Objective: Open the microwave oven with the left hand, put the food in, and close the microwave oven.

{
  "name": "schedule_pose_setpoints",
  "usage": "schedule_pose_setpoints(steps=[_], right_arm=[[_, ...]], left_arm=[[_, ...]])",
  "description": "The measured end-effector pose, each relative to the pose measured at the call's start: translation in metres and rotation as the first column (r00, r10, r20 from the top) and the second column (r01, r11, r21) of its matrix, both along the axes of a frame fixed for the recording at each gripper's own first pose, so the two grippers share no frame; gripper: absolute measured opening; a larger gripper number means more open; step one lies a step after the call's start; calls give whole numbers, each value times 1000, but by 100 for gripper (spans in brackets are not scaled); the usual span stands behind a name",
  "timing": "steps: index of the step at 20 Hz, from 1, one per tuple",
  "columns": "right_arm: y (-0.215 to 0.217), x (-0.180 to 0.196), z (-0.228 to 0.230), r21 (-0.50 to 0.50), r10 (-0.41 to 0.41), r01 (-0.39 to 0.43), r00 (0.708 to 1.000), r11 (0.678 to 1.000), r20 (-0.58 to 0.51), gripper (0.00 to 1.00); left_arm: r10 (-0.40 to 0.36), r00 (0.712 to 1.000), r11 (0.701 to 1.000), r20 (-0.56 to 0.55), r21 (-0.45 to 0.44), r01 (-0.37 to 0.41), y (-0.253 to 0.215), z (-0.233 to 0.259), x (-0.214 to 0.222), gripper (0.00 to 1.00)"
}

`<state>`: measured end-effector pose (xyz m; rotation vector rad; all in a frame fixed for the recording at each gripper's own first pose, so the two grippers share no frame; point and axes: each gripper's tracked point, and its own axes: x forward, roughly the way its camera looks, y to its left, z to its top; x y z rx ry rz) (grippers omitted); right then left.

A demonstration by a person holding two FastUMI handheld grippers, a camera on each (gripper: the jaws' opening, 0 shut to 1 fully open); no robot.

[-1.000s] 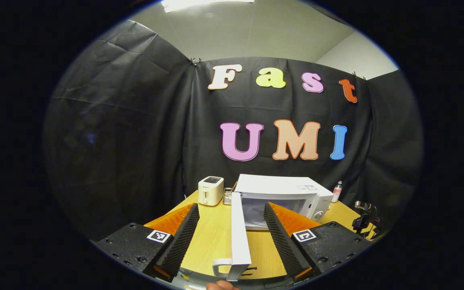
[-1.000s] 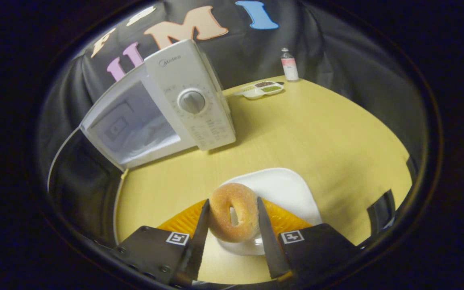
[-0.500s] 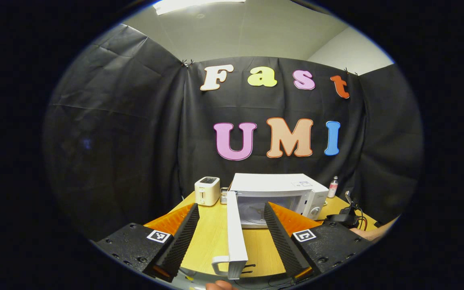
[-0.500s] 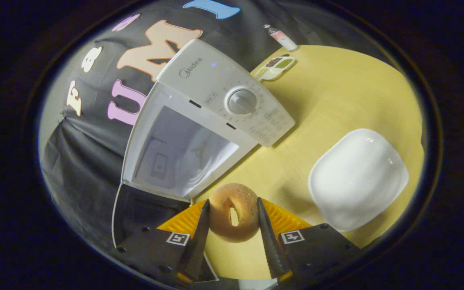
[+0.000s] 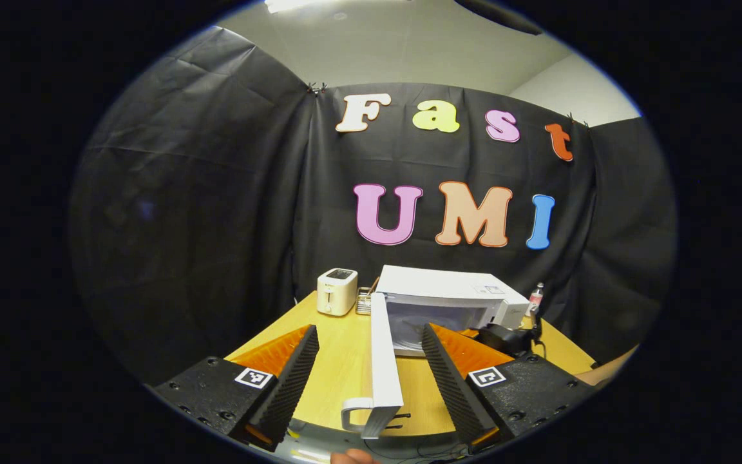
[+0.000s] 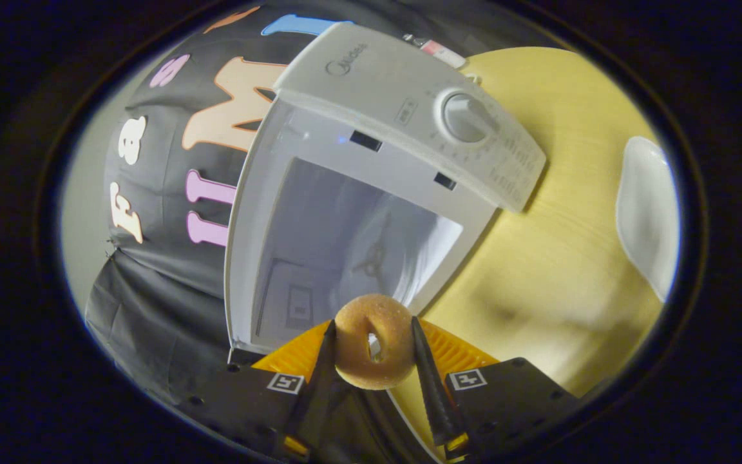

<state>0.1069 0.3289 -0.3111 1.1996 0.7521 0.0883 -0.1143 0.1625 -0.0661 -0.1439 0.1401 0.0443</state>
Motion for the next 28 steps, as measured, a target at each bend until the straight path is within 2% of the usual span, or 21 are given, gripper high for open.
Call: schedule_pose_setpoints(steps=[3, 6, 14, 15, 20, 21, 23, 26, 28], right_arm=[[12, 28, -7, 16, -73, 73, 997, 997, 10, 60], [18, 44, -14, -25, -117, 118, 993, 993, 32, 60], [31, 83, -26, -128, -164, 179, 979, 975, 123, 60], [32, 87, -29, -141, -166, 183, 979, 973, 122, 66], [43, 92, -36, -217, -132, 161, 981, 963, 142, 67], [44, 92, -36, -220, -127, 159, 980, 963, 153, 60], [47, 92, -36, -230, -126, 160, 980, 960, 156, 60], [46, 91, -32, -262, -119, 158, 980, 952, 158, 65], [45, 89, -34, -299, -99, 144, 982, 943, 160, 66]], left_arm=[[-5, 1000, 1000, -8, -9, 5, 2, -4, -1, 94], [8, 1000, 999, -16, -33, -8, 9, -9, -3, 94], [1, 999, 1000, -55, -18, -2, 18, -22, -13, 96], [5, 998, 1000, -58, -23, -7, 20, -23, -14, 96], [31, 998, 999, -60, -27, -32, 27, -25, -19, 96], [37, 997, 999, -62, -23, -39, 29, -25, -20, 96], [52, 996, 998, -73, -19, -54, 33, -27, -22, 96], [67, 995, 997, -73, -34, -69, 35, -25, -26, 94], [63, 995, 997, -75, -40, -66, 32, -26, -27, 96]])
